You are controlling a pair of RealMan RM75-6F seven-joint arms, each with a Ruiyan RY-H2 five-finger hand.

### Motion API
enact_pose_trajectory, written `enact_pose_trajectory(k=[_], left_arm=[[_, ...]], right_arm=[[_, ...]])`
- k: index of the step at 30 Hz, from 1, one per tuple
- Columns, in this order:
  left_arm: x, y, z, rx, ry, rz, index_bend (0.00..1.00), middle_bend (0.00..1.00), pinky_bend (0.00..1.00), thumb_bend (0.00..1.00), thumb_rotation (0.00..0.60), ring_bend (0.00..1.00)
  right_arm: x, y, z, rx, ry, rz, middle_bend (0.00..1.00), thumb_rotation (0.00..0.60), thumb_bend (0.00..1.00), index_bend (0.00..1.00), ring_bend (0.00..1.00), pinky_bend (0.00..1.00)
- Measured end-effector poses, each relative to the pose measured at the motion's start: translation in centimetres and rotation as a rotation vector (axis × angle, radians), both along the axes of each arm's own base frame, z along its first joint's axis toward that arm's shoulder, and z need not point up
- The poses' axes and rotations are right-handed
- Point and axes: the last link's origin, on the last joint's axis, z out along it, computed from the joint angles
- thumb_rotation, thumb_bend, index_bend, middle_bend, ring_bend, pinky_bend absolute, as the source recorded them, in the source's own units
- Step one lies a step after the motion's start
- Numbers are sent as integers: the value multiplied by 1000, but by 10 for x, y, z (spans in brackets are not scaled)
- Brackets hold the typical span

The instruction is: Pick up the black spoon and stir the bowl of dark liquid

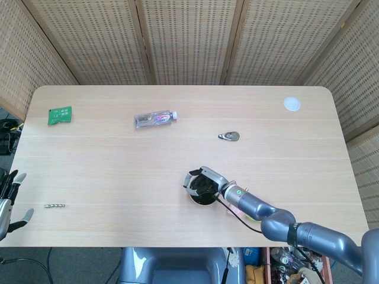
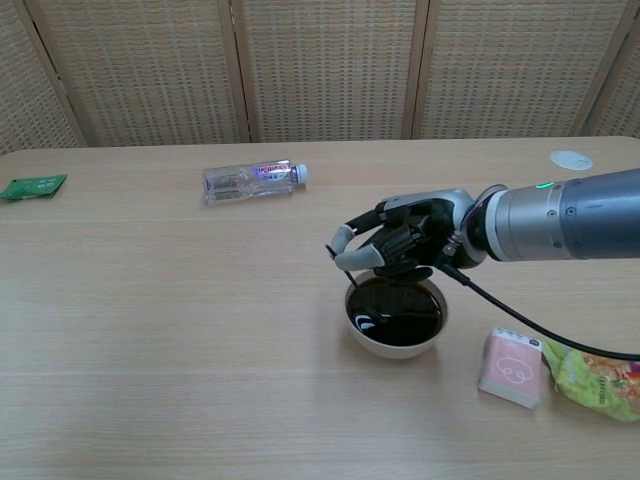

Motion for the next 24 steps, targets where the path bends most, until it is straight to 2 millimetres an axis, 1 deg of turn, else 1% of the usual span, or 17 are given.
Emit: enact_pose_trajectory(k=[10, 24], left_arm=[[1, -1, 0, -4, 1, 1, 0, 0, 0, 321, 600, 0], [3, 1, -2, -10, 0, -3, 0, 0, 0, 321, 600, 0]], right_arm=[[-13, -5, -7, -63, 69, 43, 944, 600, 675, 657, 962, 1000], [-28, -7, -3, -82, 125, 53, 945, 600, 678, 657, 962, 1000]])
